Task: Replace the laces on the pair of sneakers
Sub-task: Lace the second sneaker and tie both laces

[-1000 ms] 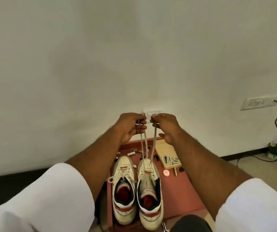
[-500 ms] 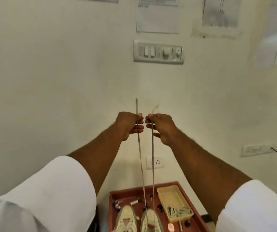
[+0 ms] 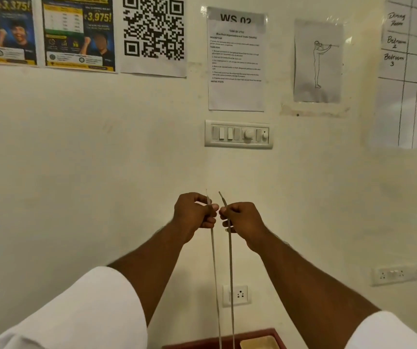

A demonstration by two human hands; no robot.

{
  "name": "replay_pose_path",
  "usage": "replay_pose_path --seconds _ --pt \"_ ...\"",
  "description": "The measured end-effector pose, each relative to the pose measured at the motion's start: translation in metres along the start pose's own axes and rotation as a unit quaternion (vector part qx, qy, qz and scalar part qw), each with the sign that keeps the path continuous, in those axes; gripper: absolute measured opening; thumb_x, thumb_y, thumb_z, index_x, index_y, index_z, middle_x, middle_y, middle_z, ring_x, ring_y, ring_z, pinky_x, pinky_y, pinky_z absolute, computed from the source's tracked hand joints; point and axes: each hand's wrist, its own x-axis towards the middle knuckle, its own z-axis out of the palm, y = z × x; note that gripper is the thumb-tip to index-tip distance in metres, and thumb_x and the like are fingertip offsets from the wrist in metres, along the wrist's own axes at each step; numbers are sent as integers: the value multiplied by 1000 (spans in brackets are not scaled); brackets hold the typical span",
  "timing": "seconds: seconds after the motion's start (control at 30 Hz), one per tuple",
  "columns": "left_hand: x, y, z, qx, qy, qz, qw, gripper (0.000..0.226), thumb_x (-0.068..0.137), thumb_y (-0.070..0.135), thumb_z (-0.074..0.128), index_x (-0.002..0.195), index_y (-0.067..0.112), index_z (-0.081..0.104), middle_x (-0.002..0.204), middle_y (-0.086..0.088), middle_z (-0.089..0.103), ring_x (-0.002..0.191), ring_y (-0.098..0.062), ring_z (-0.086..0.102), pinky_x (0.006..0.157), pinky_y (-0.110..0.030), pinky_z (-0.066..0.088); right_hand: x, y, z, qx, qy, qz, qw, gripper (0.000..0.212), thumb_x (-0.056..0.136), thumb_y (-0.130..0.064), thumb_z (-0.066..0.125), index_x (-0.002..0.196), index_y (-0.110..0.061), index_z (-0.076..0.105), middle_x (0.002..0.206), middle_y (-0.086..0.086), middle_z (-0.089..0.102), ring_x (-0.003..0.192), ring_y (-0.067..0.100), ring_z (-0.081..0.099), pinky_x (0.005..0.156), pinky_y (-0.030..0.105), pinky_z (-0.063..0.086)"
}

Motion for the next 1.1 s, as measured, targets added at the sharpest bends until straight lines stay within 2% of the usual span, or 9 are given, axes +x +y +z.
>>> replay_pose_path --seconds 0.1,0.27,0.53,0.6,0.7,0.77,0.87,1.03,1.1 --pt "-3 1 0 15 3 6 1000 18 82 1 77 91 -5 63 74 -18 68 51 -22 60 53 -32 59 -4 0 -1 -6 1 -11 1000 18 96 -17 59 86 -9 71 83 8 69 68 18 64 73 39 57" --pt "-7 5 5 27 -8 27 999 17 79 6 80 89 -3 69 76 -11 69 60 -21 65 57 -30 58 -7 -4 -6 -20 0 -22 1000 27 95 -24 62 87 0 69 86 10 69 68 17 66 69 35 59" --pt "-23 18 5 37 -24 39 998 24 76 4 82 92 -7 68 80 -19 70 62 -24 68 64 -38 62 -22 -14 -14 -31 -7 -54 998 42 91 -33 65 86 9 67 78 11 68 66 18 66 73 39 59" --pt "-34 22 3 28 -34 34 998 21 78 2 80 91 -8 67 76 -18 69 57 -21 66 60 -35 61 -31 -16 -14 -13 -11 -52 999 41 92 -29 65 86 11 67 80 17 69 67 21 67 73 40 60" --pt "-68 15 0 10 -63 3 998 20 79 4 80 89 -3 65 69 -16 68 49 -18 63 54 -31 59 -65 -12 -15 62 -27 -7 998 28 95 -13 62 90 14 66 80 19 69 67 29 67 69 40 62" --pt "-97 0 -5 4 -93 -24 995 18 80 6 78 87 1 63 69 -15 69 48 -18 62 50 -28 57 -94 -3 -19 94 -70 42 992 25 93 -9 62 94 16 64 79 20 68 63 30 67 69 42 61" --pt "-146 -52 -14 21 -149 -94 984 15 81 8 77 85 4 63 71 -13 71 48 -16 60 45 -23 50 -144 42 -16 86 -113 133 981 20 91 -9 65 95 10 67 80 15 70 63 27 66 67 40 61" --pt "-194 -168 -23 103 -200 -243 944 17 80 4 78 85 5 62 64 -8 70 40 -11 55 36 -19 40 -194 141 4 82 -57 246 964 7 91 -6 64 89 0 68 82 15 68 65 22 67 58 32 59" --pt "-201 -211 -22 135 -206 -271 930 18 80 5 79 88 5 63 65 -7 71 39 -10 53 35 -18 37 -203 177 10 86 -35 263 960 6 91 -3 63 89 -1 68 80 15 67 64 20 66 55 28 58"
